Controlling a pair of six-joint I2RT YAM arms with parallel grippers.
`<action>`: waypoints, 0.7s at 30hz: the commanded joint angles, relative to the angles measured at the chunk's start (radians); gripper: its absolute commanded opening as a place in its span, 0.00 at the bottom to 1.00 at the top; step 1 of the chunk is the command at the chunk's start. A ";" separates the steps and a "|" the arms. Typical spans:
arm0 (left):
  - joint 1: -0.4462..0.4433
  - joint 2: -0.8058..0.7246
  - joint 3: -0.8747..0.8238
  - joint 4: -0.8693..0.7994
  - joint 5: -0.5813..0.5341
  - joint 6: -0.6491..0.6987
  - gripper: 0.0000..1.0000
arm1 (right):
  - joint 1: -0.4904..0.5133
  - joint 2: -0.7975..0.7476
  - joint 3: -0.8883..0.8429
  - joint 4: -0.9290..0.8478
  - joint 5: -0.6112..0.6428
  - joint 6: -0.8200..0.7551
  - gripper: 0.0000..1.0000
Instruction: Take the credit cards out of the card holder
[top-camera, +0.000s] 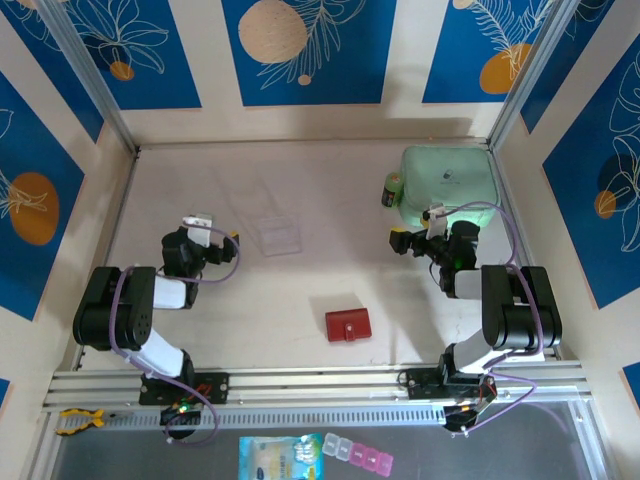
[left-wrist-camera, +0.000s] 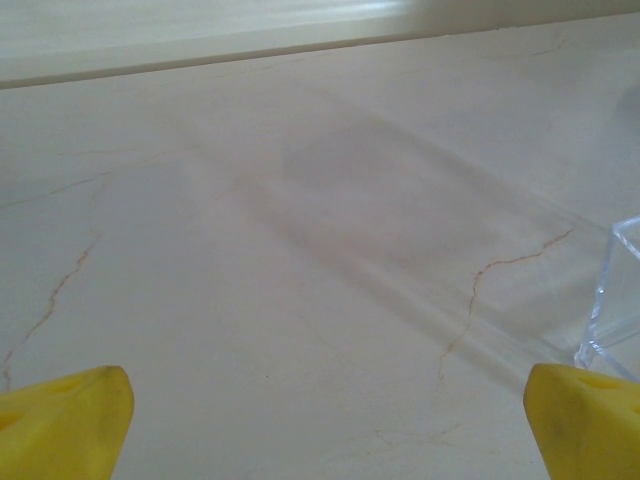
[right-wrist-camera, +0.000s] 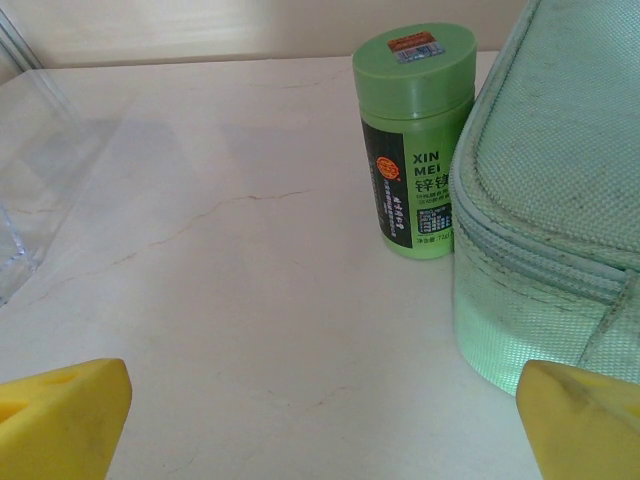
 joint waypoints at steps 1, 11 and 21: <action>0.003 -0.006 0.013 0.002 -0.018 -0.012 1.00 | -0.002 -0.005 -0.009 0.027 -0.024 -0.021 0.99; 0.003 -0.006 0.013 0.001 -0.018 -0.012 1.00 | -0.003 -0.005 -0.009 0.028 -0.023 -0.021 0.99; 0.003 -0.007 0.014 -0.001 -0.020 -0.011 1.00 | -0.002 -0.007 -0.015 0.034 -0.022 -0.022 0.99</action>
